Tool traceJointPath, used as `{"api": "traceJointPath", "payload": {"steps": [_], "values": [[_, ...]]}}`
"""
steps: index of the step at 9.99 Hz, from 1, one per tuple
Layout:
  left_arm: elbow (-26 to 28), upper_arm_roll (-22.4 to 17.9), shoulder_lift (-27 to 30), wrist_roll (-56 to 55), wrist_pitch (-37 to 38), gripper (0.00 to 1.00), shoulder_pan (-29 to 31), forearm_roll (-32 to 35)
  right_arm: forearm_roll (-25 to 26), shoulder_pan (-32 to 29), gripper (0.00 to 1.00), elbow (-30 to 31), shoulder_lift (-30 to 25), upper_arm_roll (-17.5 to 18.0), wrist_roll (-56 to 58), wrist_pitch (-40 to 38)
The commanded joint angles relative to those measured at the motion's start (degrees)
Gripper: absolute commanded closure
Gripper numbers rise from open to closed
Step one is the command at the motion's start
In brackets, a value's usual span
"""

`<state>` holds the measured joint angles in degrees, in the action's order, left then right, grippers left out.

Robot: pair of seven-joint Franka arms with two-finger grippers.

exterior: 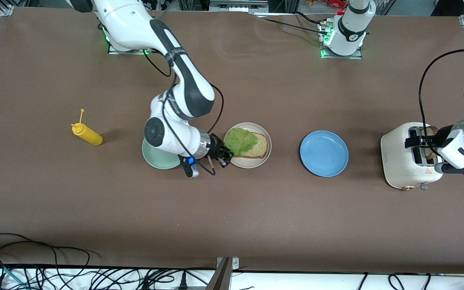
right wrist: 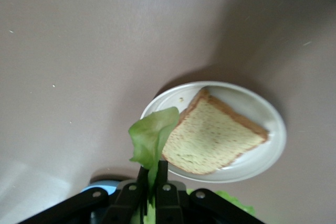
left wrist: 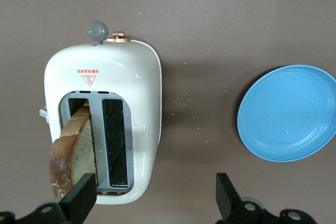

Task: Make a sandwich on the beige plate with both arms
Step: 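Carry the lettuce onto the bread on the beige plate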

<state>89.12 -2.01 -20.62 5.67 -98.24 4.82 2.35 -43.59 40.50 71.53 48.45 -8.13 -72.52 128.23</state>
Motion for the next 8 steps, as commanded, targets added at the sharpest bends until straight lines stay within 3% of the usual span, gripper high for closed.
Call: {"api": "traceJointPath", "payload": {"steps": [1, 8], "values": [[-0.9, 0.2, -0.1, -0.7, 1.0, 0.00, -0.3, 2.0, -1.1, -0.7, 1.00, -1.0, 2.4, 3.2, -2.4, 3.2], [-0.8, 0.2, -0.1, -0.8, 1.0, 0.00, -0.3, 2.0, -1.4, -0.8, 1.00, 0.8, 3.8, 5.2, -2.4, 3.0]]}}
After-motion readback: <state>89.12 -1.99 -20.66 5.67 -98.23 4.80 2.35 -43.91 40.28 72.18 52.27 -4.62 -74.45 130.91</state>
